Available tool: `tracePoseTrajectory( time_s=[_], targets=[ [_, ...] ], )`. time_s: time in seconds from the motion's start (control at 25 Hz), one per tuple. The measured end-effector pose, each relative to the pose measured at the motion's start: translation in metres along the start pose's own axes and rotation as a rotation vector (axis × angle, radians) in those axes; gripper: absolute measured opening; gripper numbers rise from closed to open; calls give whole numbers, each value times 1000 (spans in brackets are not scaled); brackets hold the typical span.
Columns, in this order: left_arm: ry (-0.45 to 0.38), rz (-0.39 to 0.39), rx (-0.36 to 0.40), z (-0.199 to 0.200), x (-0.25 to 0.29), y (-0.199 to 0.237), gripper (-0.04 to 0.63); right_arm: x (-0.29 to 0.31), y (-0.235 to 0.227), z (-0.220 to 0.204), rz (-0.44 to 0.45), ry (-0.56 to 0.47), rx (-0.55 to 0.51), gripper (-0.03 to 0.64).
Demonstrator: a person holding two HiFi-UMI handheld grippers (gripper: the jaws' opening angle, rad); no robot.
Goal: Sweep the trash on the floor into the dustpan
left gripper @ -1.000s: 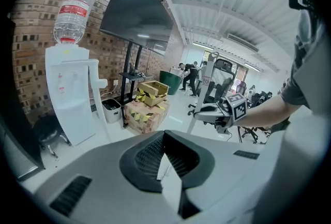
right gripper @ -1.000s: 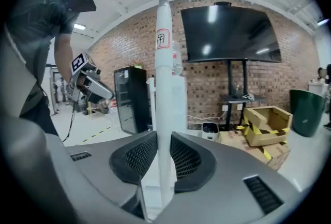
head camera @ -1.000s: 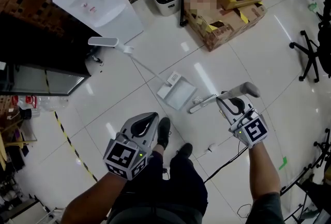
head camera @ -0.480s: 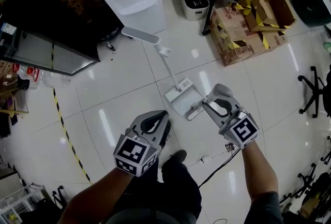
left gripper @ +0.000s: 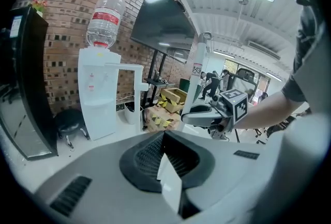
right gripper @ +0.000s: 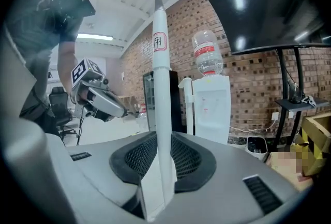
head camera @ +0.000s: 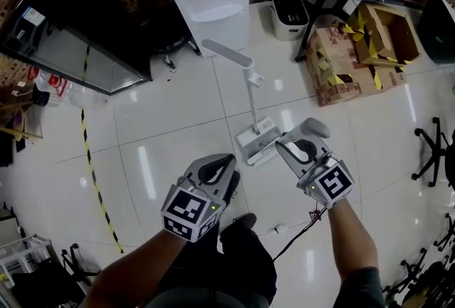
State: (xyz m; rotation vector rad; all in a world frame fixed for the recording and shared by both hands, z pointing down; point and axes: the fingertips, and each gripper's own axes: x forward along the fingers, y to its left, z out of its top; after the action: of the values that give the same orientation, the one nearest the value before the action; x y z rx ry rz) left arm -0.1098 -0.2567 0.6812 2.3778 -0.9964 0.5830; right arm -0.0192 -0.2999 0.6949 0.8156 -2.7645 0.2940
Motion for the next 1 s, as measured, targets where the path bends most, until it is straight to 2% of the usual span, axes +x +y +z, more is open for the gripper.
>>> tracePoseTrajectory(
  time_s=[0.36,0.52,0.68,0.84,1.0],
  targets=[
    [-3,-11,2,0,-9,-15,5,-17,8,10,-29,-4,-12,107],
    [-1,-24,0,-2,-14,-20,5,-44,6,4,-105,2,21,107],
    [-11,-46,-7,7,-20,-27,5,-81,1,12,-211,-35,44,107],
    [-32,-70,2,39,-42,-38,5,-121,10,55,-342,-96,105,109],
    [-86,-137,60,101,-66,-65,5,-176,21,129,-488,-168,125,107]
  ],
)
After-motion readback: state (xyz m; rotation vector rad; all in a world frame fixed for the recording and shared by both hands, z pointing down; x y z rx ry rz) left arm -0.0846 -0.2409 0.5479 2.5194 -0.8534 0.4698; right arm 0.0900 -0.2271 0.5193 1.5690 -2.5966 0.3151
